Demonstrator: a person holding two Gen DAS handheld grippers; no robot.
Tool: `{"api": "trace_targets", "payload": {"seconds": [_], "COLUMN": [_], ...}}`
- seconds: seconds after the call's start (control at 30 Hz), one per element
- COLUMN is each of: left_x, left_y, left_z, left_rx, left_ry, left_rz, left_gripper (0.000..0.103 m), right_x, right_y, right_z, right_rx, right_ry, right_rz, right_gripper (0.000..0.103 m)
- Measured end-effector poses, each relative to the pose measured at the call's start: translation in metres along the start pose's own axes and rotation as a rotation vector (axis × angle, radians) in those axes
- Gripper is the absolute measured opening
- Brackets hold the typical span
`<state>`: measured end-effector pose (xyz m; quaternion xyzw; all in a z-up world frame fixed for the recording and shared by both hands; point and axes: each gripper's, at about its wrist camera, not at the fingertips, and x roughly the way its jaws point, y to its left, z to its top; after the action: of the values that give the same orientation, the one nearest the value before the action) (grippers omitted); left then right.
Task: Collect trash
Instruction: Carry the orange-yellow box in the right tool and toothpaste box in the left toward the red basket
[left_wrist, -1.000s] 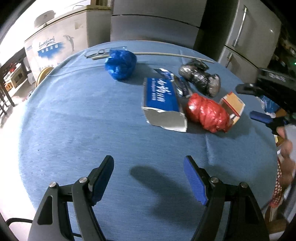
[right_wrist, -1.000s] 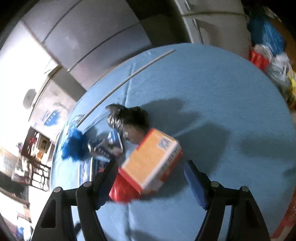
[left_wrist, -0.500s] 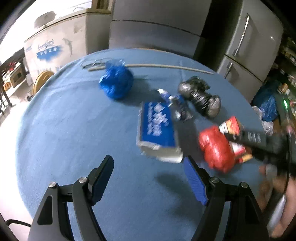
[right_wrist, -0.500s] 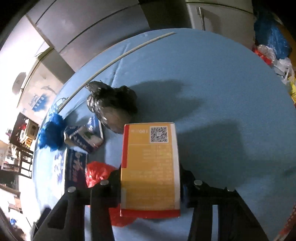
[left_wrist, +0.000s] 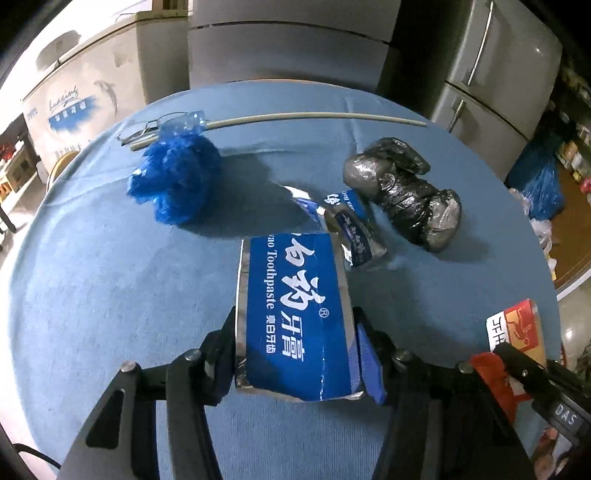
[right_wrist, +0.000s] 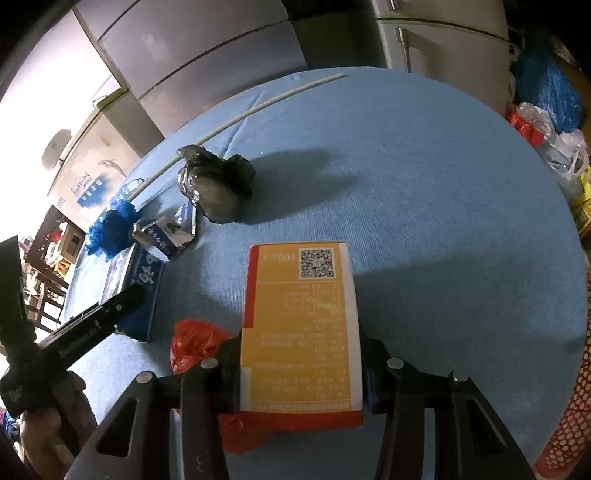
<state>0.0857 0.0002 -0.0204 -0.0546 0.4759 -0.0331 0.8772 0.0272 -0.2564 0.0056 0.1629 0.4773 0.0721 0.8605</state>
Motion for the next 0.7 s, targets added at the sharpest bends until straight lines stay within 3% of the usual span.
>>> {"api": "trace_targets", "payload": {"seconds": [0.27,0.33,0.4,0.7], "left_x": [-0.045,-0.051,-0.053,-0.069], "left_y": [0.012,0.013,0.013,0.002], "left_z": [-0.037,-0.045,-0.051,-0.065], "left_rx": [-0.011,-0.006,0.000,0.036], "left_ry": [-0.059,-0.061,-0.063,-0.086], "left_rz": [0.027,0.028,0.031,0.023], "left_gripper": [0.058,0.058,0.058,0.058], "right_x": [-0.039,-0.045,-0.058,-0.084], "right_y": [-0.016,-0.025,-0.031,-0.032], "right_z": [-0.003,-0.003,-0.003,-0.020], "right_rx": [0.080,0.141,0.170,0.134], "right_ry": [-0.097,-0.103,-0.131,-0.156], "right_rz": [0.079,0.160,0.190,0.178], "right_gripper": [0.049,0.049,0.049,0.049]}}
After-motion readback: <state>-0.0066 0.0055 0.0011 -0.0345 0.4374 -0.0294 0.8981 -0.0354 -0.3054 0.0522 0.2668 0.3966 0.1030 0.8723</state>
